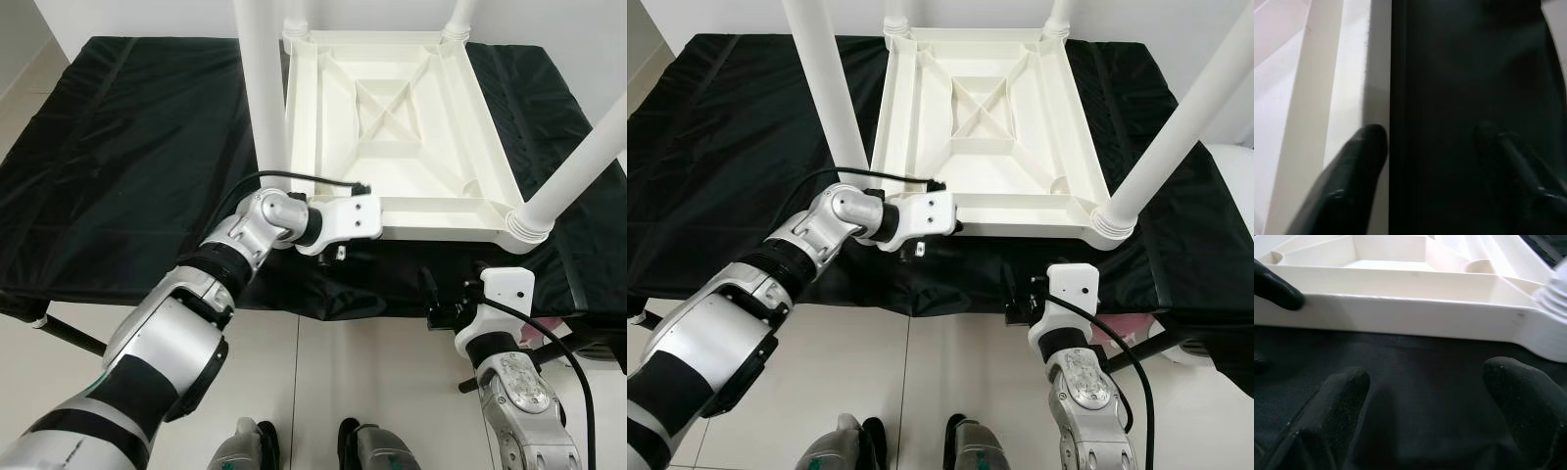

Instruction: Building children table

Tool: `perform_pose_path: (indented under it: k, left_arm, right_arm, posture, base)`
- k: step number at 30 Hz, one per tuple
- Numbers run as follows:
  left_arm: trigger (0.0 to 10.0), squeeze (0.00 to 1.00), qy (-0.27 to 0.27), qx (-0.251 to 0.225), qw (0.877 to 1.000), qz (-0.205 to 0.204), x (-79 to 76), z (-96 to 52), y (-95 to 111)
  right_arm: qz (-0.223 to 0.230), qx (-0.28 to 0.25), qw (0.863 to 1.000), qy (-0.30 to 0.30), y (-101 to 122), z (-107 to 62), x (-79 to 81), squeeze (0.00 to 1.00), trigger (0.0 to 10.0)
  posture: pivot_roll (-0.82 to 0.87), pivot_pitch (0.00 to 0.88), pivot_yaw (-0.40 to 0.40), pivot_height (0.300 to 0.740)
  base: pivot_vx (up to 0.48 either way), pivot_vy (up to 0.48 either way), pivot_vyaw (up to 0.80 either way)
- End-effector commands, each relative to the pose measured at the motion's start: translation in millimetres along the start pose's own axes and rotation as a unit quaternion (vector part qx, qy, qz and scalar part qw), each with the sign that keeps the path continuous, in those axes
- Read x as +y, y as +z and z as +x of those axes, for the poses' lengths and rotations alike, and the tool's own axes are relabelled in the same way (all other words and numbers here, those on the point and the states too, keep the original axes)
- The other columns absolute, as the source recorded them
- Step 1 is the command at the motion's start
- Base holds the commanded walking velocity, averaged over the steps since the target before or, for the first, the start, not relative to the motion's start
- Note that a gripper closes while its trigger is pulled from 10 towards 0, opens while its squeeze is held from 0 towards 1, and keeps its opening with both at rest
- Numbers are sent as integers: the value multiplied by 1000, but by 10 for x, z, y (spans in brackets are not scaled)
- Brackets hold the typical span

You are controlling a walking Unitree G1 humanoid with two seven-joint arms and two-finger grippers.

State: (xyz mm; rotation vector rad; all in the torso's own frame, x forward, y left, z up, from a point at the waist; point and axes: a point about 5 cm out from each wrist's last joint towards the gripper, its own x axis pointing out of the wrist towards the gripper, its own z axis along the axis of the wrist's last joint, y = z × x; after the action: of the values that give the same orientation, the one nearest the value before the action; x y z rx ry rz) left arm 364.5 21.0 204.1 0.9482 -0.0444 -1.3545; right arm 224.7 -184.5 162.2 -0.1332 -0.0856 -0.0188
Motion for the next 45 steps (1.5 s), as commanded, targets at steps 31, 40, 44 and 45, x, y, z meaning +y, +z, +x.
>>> perform_pose_path:
  k: [31, 40, 44, 45]
  left_arm:
    - [10000, 0, 57, 82, 995, 14, 343, -45, 104]
    - [9412, 0, 94, 114, 989, -32, 365, 33, 68]
    - [9451, 0, 106, 121, 986, -31, 394, 8, 56]
    - [9059, 0, 111, 119, 986, -31, 413, -10, 61]
  right_arm:
    - [11, -1, 1000, 7, -11, -31, 66, 0, 10000]
    - [13, 0, 1000, 5, -9, -47, 84, 0, 10000]
    - [14, 0, 1000, 3, -7, -56, 85, 0, 10000]
    - [14, -1, 1000, 2, -6, -61, 86, 0, 10000]
  posture:
    - [-89, 165, 56, 740]
    - [-103, 170, 66, 740]
    - [-110, 173, 71, 740]
    - [-110, 173, 71, 740]
  base:
    - [0, 0, 0]
    - [0, 0, 0]
    - [0, 0, 0]
    - [0, 0, 0]
